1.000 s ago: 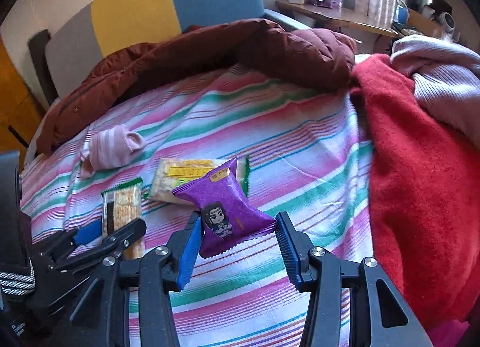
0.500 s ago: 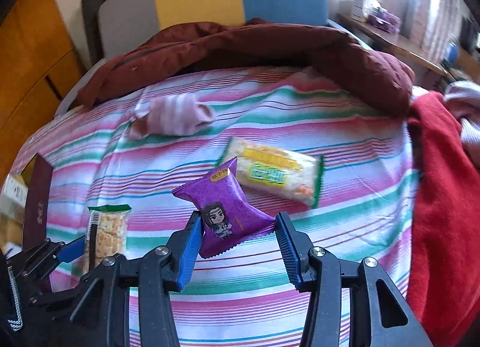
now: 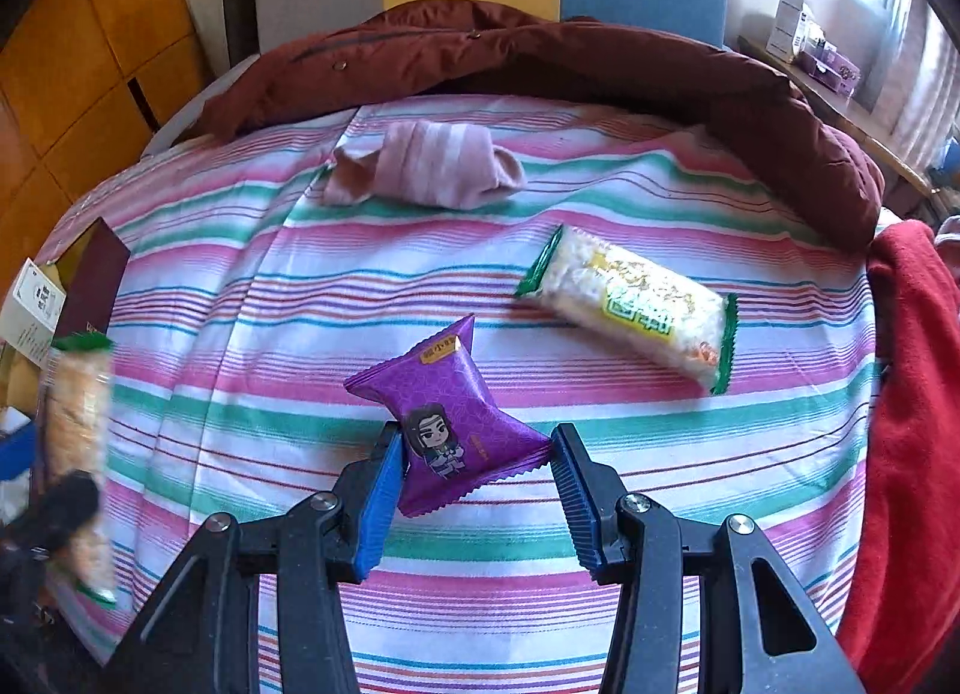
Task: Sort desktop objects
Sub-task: 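Carry the purple packet and cracker packet over the gold tray and open both tools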
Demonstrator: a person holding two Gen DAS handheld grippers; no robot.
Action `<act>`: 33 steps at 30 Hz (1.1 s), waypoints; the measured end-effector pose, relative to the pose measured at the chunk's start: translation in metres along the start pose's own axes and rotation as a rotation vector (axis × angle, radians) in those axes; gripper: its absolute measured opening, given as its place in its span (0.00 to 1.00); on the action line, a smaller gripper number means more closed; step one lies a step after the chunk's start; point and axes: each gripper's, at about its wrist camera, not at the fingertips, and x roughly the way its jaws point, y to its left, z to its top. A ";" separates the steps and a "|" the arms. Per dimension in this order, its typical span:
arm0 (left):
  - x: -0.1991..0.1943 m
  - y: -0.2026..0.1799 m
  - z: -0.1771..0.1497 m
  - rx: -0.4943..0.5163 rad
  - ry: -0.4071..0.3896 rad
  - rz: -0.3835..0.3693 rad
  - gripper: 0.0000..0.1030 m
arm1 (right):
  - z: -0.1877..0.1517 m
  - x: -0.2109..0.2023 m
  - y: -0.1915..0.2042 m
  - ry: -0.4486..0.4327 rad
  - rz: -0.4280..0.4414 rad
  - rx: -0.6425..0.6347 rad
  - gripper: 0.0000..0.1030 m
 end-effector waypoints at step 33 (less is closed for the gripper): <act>-0.088 0.126 -0.042 -0.191 -0.101 0.142 0.47 | -0.037 -0.018 0.092 -0.023 0.178 0.042 0.48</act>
